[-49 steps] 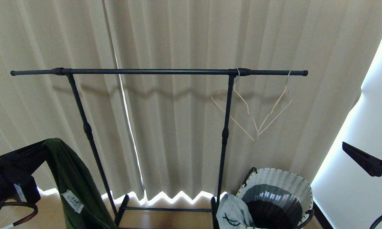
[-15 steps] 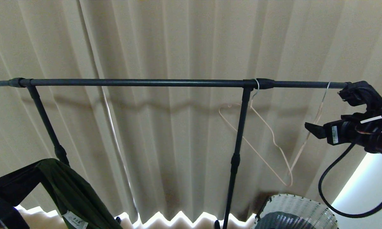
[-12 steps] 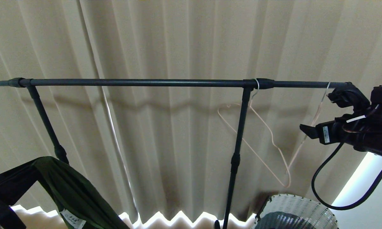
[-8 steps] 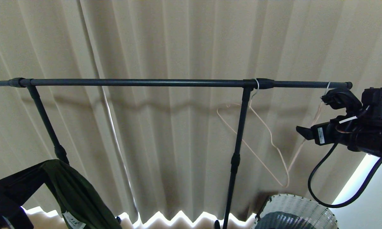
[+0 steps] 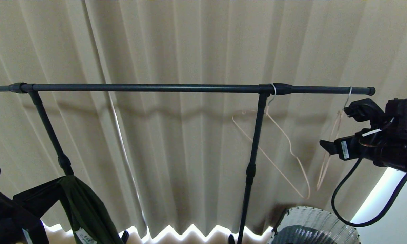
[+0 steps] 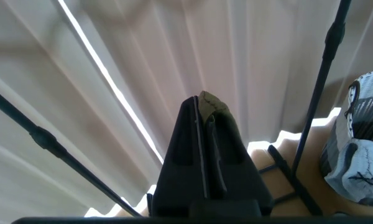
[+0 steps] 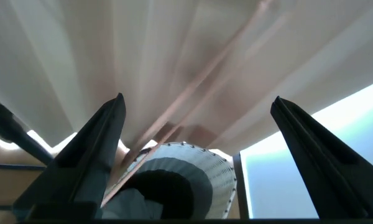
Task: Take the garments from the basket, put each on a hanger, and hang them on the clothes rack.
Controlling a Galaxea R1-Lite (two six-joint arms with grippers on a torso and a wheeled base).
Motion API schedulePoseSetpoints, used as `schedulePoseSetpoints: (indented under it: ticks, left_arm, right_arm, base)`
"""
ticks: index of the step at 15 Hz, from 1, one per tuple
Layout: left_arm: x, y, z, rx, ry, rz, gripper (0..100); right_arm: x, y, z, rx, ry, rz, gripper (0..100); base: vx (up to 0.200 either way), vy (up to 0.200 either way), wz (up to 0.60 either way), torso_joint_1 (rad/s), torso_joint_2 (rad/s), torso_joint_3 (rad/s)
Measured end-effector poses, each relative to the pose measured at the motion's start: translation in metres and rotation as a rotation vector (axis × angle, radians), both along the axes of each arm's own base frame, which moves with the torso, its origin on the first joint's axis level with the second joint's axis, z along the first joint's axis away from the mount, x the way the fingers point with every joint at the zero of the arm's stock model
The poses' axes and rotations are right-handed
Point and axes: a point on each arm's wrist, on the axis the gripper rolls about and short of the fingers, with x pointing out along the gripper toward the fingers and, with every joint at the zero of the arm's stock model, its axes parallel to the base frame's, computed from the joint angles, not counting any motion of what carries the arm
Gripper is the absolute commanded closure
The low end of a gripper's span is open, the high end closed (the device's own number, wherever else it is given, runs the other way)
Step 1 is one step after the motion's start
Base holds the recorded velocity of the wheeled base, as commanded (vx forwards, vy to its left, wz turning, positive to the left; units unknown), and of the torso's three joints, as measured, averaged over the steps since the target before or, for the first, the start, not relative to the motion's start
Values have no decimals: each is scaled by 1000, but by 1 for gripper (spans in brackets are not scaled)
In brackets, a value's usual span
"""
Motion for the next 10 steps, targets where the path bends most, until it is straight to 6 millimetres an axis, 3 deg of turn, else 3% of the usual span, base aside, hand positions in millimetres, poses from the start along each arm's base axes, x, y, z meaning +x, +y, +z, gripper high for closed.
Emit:
schedulePoseSetpoints:
  ticks: [6, 10]
  left_arm:
    - [1, 0, -1, 3, 9, 0, 100]
    - [1, 0, -2, 3, 11, 0, 100]
  right_arm:
    - [-16, -7, -1, 0, 2, -23, 0]
    - [-16, -10, -2, 33, 2, -33, 0]
  base:
    - [0, 0, 0, 0, 0, 0]
    - [0, 0, 0, 0, 0, 0]
